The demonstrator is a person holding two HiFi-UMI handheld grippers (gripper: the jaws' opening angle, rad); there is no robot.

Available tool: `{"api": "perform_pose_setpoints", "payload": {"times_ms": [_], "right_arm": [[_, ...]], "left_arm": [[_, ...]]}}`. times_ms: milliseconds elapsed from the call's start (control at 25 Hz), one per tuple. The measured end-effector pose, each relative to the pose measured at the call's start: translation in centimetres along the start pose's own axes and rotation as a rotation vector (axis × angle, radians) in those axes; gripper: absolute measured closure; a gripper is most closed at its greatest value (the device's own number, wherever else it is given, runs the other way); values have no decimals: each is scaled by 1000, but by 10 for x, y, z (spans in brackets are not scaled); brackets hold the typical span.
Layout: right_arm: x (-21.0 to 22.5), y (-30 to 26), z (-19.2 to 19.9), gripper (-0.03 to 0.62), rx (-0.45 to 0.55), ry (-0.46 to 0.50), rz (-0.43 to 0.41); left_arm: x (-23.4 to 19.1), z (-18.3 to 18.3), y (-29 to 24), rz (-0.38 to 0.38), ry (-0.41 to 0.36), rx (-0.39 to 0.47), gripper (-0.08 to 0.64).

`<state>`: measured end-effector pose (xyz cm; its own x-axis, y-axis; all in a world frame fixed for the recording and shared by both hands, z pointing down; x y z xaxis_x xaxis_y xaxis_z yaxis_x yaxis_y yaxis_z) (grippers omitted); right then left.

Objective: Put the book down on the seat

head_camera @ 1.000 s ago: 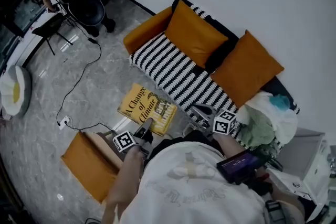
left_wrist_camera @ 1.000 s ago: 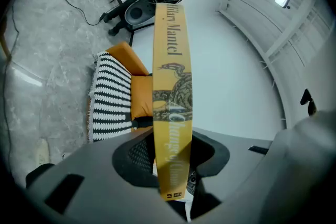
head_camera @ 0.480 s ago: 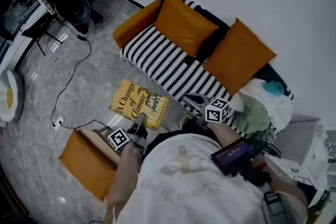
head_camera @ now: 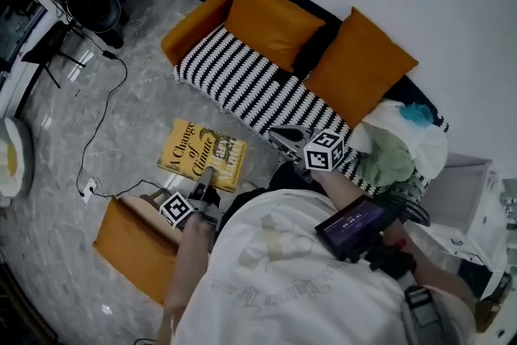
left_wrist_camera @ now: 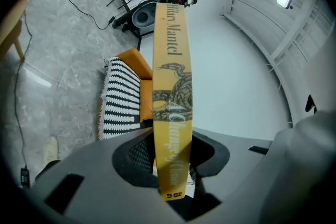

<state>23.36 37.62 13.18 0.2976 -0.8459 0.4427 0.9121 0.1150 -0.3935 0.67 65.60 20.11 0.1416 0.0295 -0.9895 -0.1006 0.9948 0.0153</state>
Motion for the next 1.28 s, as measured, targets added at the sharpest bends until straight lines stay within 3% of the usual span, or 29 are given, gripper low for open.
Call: {"api": "perform_pose_setpoints", "payload": {"times_ms": [160, 360, 840, 1160, 1280], "right_arm": [[2, 4, 1, 578, -4, 30, 27], [10, 4, 7, 578, -15, 22, 53], [17, -18, 5, 577, -23, 1, 42], [43, -44, 0, 578, -31, -20, 28], [58, -66, -15, 578, -42, -30, 21]], "left_arm": [[1, -3, -13, -1, 3, -36, 416], [10, -12, -28, 52, -16, -48, 416], [-5, -28, -6, -3, 1, 25, 416], [-13, -35, -39, -26, 5, -1, 416], [-14, -55, -58, -60, 1, -21, 416]]}}
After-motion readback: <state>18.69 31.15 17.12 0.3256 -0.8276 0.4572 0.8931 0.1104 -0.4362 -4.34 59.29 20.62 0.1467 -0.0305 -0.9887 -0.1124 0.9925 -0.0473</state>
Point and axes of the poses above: the fingertips, and each gripper's own axes: y backward along the fingers, x to its right, z out of its underside, the point moved 10 cm from there along y, backward along the fingers, and after that the axes turned 14 degrees about z, right-handed, at the moved point
